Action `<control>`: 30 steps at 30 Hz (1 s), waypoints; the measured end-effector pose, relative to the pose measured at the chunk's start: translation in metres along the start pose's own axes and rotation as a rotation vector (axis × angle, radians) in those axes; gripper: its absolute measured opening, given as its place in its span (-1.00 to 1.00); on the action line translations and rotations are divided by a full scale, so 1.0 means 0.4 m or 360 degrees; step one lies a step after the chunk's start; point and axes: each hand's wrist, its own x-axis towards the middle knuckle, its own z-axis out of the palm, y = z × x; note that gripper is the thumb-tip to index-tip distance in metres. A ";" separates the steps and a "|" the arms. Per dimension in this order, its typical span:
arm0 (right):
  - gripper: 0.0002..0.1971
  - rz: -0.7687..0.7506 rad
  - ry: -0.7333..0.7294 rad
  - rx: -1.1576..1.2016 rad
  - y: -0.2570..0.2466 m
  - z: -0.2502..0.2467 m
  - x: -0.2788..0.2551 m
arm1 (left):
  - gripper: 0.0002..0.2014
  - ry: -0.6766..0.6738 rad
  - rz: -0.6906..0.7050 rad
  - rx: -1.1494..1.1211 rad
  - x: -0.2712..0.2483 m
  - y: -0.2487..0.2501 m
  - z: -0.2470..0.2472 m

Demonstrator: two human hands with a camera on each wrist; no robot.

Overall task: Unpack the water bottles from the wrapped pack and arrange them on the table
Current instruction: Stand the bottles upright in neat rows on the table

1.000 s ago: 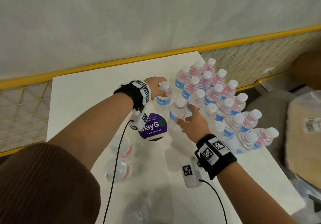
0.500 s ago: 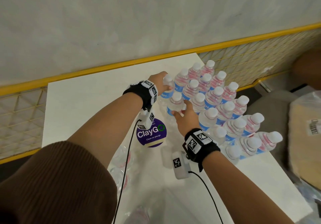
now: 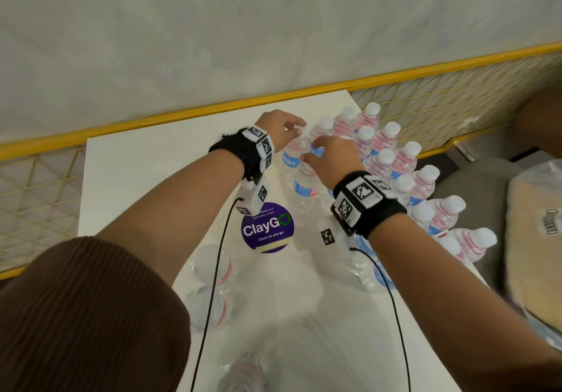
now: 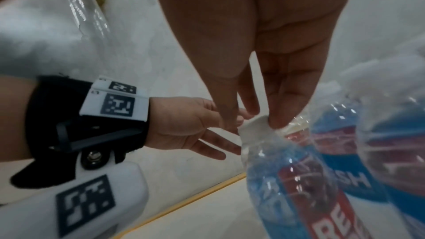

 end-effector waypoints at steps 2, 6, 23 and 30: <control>-0.62 -0.0039 -0.0149 -0.0227 -0.014 -0.014 0.025 | -0.72 0.0027 -0.0025 -0.0003 0.006 0.005 0.000; -0.67 -0.0059 -0.0257 -0.0467 -0.027 -0.037 0.057 | -0.73 0.0057 -0.0081 -0.0059 0.011 0.008 0.005; -0.70 -0.0074 -0.0172 -0.0478 -0.015 -0.034 0.059 | -0.68 0.0009 -0.0145 -0.0014 0.000 0.019 0.003; -0.67 0.0004 -0.0140 -0.0349 -0.008 -0.015 0.046 | -0.53 -0.0045 -0.0361 -0.0156 0.000 0.013 0.004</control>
